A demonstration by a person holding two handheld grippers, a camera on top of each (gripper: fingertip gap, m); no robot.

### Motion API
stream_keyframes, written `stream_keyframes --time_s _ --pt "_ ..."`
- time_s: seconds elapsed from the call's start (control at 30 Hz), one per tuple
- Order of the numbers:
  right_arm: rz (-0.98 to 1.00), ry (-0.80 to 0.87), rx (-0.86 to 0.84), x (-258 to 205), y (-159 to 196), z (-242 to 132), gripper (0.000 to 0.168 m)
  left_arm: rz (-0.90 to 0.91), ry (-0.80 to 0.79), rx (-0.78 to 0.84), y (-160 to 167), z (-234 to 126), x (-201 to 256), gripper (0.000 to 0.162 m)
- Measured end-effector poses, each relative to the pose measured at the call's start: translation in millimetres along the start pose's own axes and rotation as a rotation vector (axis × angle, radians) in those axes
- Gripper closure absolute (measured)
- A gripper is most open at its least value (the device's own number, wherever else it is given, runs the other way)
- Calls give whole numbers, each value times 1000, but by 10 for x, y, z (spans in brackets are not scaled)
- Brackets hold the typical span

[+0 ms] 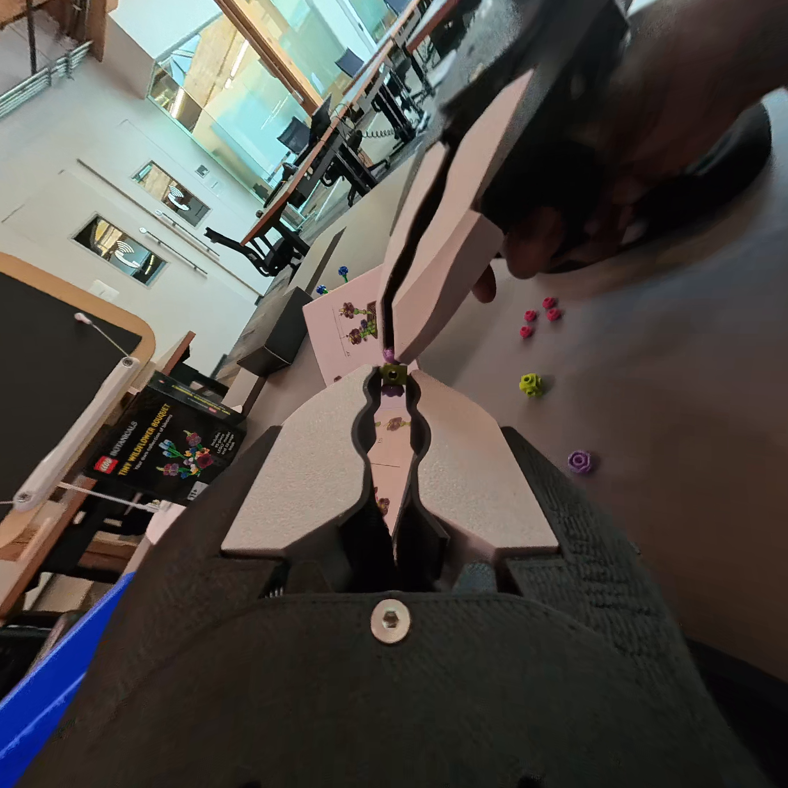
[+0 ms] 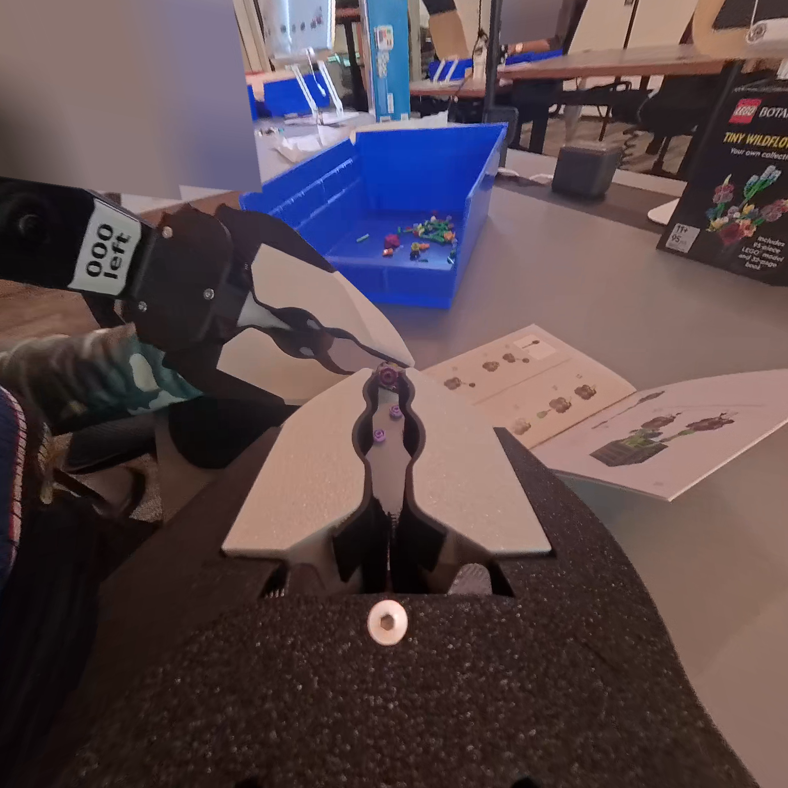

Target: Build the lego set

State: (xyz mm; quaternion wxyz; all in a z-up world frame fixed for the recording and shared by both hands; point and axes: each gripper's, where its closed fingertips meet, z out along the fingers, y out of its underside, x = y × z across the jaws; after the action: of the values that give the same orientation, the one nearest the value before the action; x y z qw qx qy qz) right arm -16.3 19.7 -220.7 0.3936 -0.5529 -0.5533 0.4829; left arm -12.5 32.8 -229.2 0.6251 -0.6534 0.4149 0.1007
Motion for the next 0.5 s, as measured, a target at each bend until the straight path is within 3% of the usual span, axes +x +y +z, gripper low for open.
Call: stream_keyframes --time_s 0.27,0.5 --pt "13 -49 -112 -31 130 -33 159 135 34 -40 35 17 128 152" --pt "-70 -139 -97 -106 126 -92 159 70 103 42 -64 -22 204 153"
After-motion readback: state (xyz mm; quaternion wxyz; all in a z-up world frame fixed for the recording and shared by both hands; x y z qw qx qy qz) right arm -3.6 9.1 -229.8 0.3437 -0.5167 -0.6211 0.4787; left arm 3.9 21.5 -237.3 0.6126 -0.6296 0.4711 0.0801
